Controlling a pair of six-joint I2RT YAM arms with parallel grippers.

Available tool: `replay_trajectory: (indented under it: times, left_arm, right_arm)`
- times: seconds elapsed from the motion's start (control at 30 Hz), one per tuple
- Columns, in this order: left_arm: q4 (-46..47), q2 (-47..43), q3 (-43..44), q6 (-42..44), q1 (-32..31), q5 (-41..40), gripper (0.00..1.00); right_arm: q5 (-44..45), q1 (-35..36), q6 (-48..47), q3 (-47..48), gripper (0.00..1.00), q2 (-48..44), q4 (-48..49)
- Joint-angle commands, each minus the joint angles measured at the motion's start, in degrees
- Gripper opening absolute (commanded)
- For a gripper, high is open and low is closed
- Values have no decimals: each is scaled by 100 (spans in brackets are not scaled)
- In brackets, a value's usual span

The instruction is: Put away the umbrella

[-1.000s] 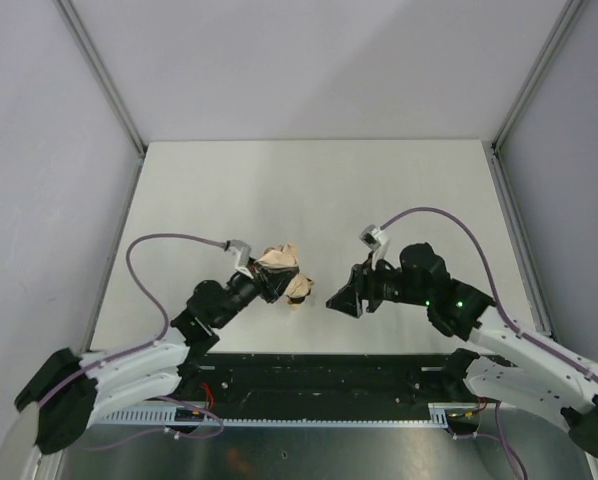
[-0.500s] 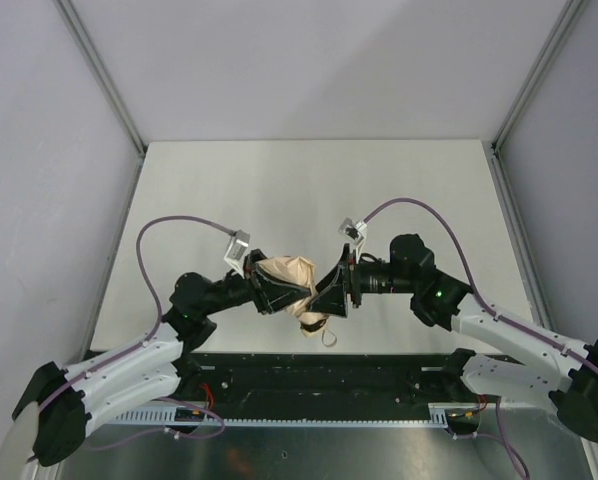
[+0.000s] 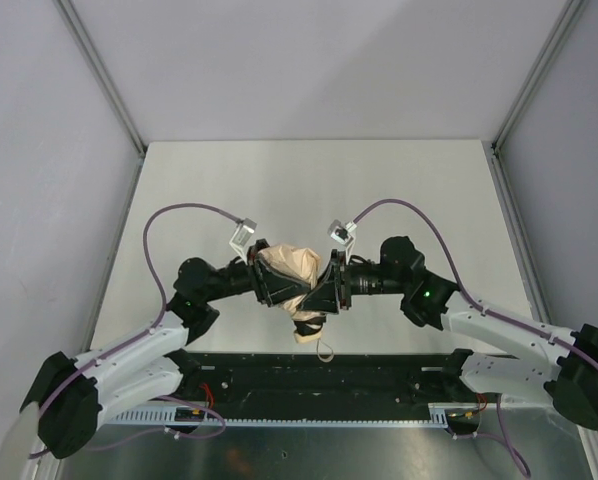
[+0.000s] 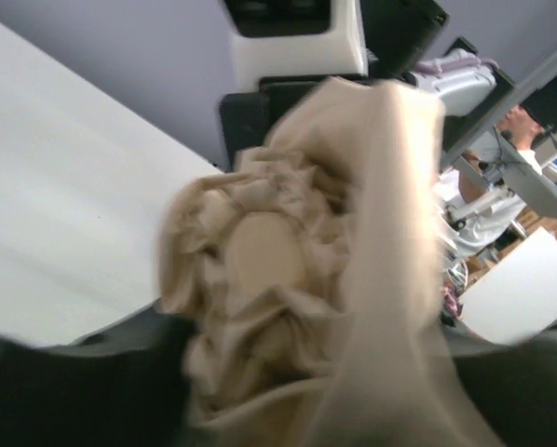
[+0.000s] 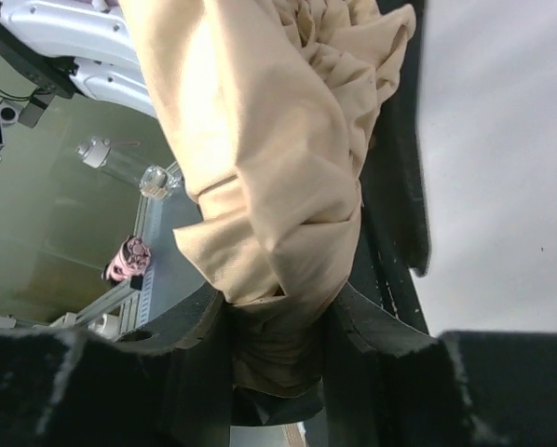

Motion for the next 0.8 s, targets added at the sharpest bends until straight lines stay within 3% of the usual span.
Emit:
replay_trajectory:
  times: [0.0, 0.07, 0.13, 0.47, 0.63, 0.77]
  left_arm:
    - [645, -84, 171, 82, 147, -26, 79]
    - [649, -199, 17, -37, 350, -60, 94]
    - [650, -290, -112, -231, 594, -23, 98]
    - [375, -1007, -327, -958, 1799, 799, 99]
    - [-353, -1270, -130, -855, 2209, 1087, 99]
    - [-909, -1376, 32, -598, 2348, 1237, 99]
  right_arm:
    - [170, 209, 507, 101, 9, 115, 784]
    - [264, 155, 550, 84, 7, 106, 786]
    - [322, 87, 609, 84, 7, 124, 831]
    - [793, -910, 764, 83, 9, 439, 152]
    - [974, -2003, 989, 127, 12, 850, 73]
    - [1370, -2849, 990, 480, 14, 1745, 270]
